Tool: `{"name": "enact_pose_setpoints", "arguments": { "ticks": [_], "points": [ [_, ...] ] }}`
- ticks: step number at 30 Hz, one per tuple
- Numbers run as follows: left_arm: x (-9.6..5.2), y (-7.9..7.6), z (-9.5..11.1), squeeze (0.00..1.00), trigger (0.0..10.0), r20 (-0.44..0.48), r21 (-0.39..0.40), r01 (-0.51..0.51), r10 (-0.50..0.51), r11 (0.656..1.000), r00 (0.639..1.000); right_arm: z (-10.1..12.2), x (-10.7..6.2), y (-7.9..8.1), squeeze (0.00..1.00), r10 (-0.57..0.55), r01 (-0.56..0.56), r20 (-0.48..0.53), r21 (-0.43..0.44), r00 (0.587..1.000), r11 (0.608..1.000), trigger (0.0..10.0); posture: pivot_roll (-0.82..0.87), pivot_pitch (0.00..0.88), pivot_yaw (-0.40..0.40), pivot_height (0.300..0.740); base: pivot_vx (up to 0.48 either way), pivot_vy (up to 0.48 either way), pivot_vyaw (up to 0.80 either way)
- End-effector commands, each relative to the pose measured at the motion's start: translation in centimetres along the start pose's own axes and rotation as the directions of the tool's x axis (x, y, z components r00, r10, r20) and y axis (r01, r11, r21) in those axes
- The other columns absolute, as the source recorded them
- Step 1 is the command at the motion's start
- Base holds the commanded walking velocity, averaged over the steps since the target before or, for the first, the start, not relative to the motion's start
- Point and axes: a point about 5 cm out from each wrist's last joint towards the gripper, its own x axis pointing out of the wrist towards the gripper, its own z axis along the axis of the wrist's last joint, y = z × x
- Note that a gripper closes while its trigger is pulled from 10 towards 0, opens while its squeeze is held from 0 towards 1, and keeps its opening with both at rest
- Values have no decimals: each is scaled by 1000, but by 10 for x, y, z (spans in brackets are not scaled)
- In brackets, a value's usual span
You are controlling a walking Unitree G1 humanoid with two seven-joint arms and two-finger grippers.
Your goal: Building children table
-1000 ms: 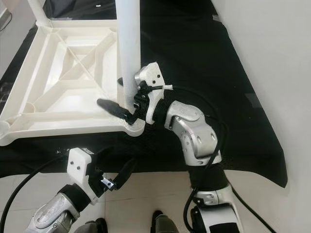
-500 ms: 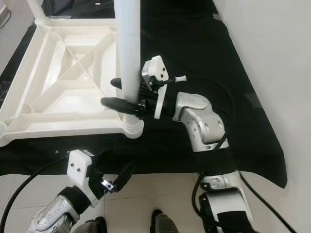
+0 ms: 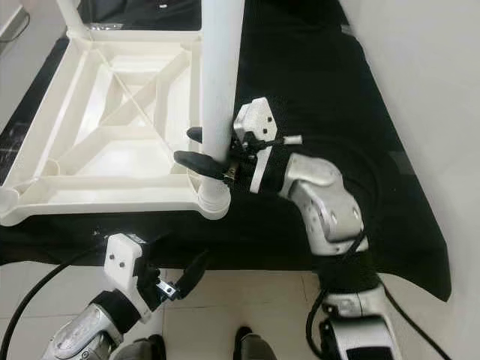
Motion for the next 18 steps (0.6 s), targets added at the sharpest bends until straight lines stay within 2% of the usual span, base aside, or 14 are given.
{"name": "enact_pose_setpoints", "arguments": {
  "ticks": [1, 2, 4, 7, 12, 13, 14, 17, 18],
  "points": [
    [-4, -2, -1, 0, 10000, 3, -11, -4, 4, 1000, 1000, -69, -31, -34, 0, -496, 467, -379, -174, 781, 867, 0, 78, 295, -58, 740, 0, 0, 0],
    [-3, -2, 0, 0, 10000, 4, -10, -4, 4, 1000, 1000, -68, -37, -14, 0, -476, 449, -367, -164, 799, 879, 0, 97, 297, -53, 740, 0, 0, 0],
    [-2, -1, 0, 0, 10000, 4, -8, -4, 4, 1000, 1000, -65, -34, 26, 0, -288, 287, -350, -54, 892, 956, 0, 90, 305, -49, 740, 0, 0, 0],
    [-2, -1, 0, 0, 10000, 4, -7, -4, 4, 1000, 1000, -63, -30, 34, 0, -243, 249, -336, -26, 910, 968, 0, 82, 294, -42, 740, 0, 0, 0],
    [-1, 0, 0, 0, 10000, 5, -4, -3, 3, 1000, 1000, -52, -16, 26, 0, -262, 263, -309, -39, 914, 964, 0, 82, 290, -54, 740, 0, 0, 0],
    [0, 1, 0, 0, 10000, 6, -3, -3, 3, 1000, 1000, -49, -13, 24, 0, -293, 292, -313, -49, 904, 955, 10000, 79, 289, -53, 740, 0, 0, 0],
    [0, 1, 0, 0, 10000, 7, -3, -3, 3, 1000, 1000, -48, -12, 22, 0, -315, 314, -316, -55, 895, 948, 10000, 77, 289, -54, 740, 0, 0, 0],
    [1, 1, 0, 0, 10000, 9, -2, -6, 6, 1000, 1000, -39, -7, 22, 0, -290, 299, -268, -7, 919, 954, 10000, 79, 290, -55, 740, 0, 0, 0],
    [1, 1, 0, 0, 10000, 9, -2, -7, 7, 1000, 1000, -34, -4, 23, 0, -223, 248, -235, 85, 946, 965, 10000, 79, 289, -53, 740, 0, 0, 0]
  ]
}}
